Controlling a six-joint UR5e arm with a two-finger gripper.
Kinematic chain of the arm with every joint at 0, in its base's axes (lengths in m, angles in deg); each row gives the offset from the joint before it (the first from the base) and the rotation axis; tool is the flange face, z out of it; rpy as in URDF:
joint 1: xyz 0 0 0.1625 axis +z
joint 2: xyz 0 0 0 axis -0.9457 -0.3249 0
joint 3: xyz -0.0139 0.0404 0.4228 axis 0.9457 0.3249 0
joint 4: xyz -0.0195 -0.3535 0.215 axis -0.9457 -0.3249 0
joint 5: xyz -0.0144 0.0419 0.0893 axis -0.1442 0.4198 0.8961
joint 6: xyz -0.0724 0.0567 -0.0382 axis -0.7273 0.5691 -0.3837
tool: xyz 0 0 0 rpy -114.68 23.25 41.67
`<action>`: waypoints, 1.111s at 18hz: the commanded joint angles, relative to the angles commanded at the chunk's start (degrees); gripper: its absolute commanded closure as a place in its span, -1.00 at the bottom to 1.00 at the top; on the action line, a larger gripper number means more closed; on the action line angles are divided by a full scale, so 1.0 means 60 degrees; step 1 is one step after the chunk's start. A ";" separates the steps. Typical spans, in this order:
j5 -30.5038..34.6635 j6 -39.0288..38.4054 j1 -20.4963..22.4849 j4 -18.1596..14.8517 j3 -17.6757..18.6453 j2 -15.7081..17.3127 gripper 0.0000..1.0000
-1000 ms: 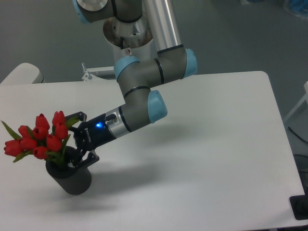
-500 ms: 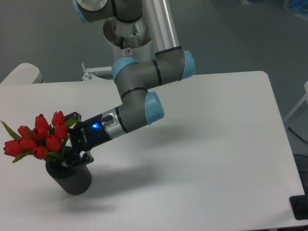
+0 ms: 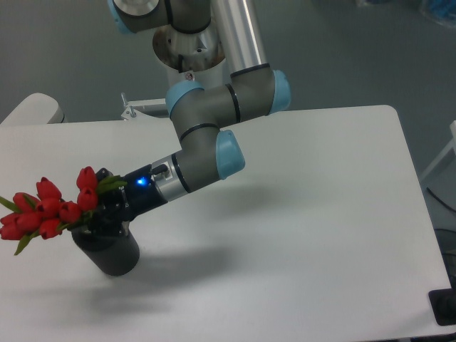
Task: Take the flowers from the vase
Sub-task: 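Close the gripper around the tulip stems just above the vase rim, then lift the gripped tulips straight up out of the black vase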
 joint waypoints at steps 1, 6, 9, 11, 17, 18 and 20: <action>-0.0132 0.0000 0.0044 0.0000 0.0000 0.0059 1.00; -0.0718 -0.0015 0.0219 0.0000 0.0000 0.0191 1.00; -0.1172 -0.0262 0.0351 0.0000 -0.0015 0.0235 1.00; -0.1290 -0.0278 0.0469 0.0000 -0.0029 0.0396 1.00; -0.1934 -0.0497 0.0644 0.0000 -0.0380 0.0396 0.99; -0.2051 -0.0614 0.0674 0.0000 -0.0453 0.0396 0.96; -0.2081 -0.0848 0.0689 0.0000 -0.0585 0.0396 0.94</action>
